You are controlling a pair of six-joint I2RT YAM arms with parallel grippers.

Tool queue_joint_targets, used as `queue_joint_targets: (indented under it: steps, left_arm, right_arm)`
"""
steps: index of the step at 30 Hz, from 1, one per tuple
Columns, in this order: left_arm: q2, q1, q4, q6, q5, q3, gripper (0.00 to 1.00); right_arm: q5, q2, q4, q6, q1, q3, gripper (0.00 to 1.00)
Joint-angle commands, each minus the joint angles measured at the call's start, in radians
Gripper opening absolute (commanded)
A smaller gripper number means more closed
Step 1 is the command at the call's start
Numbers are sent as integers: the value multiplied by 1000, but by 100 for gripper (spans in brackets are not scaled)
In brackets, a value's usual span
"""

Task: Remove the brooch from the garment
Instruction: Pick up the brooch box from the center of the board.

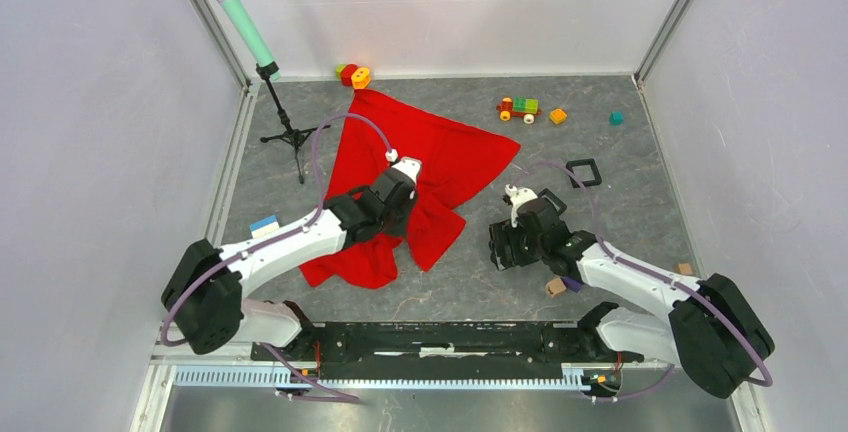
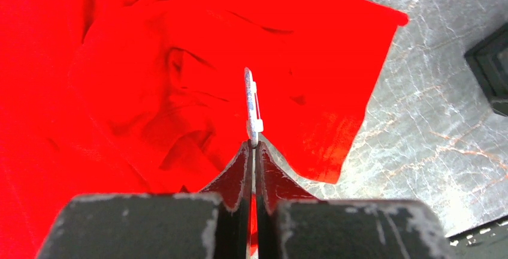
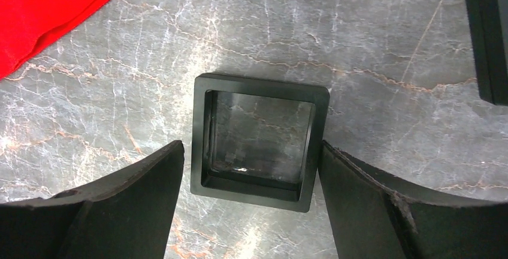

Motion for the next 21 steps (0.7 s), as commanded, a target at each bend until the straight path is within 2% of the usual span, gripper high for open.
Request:
queue_joint_targets:
  steps: [1, 11, 16, 21]
  left_arm:
    - [-104, -52, 79, 47, -53, -34, 2]
    - [-157, -134, 77, 92, -164, -37, 2]
    - [-140, -153, 76, 96, -182, -23, 2]
    - [-140, -172, 77, 97, -205, -18, 2]
  right_arm:
    - [75, 25, 14, 58, 55, 54, 86]
    - [130, 46, 14, 72, 93, 76, 81]
    - [112, 35, 17, 71, 92, 81, 73]
    - [74, 29, 17, 82, 91, 86, 72]
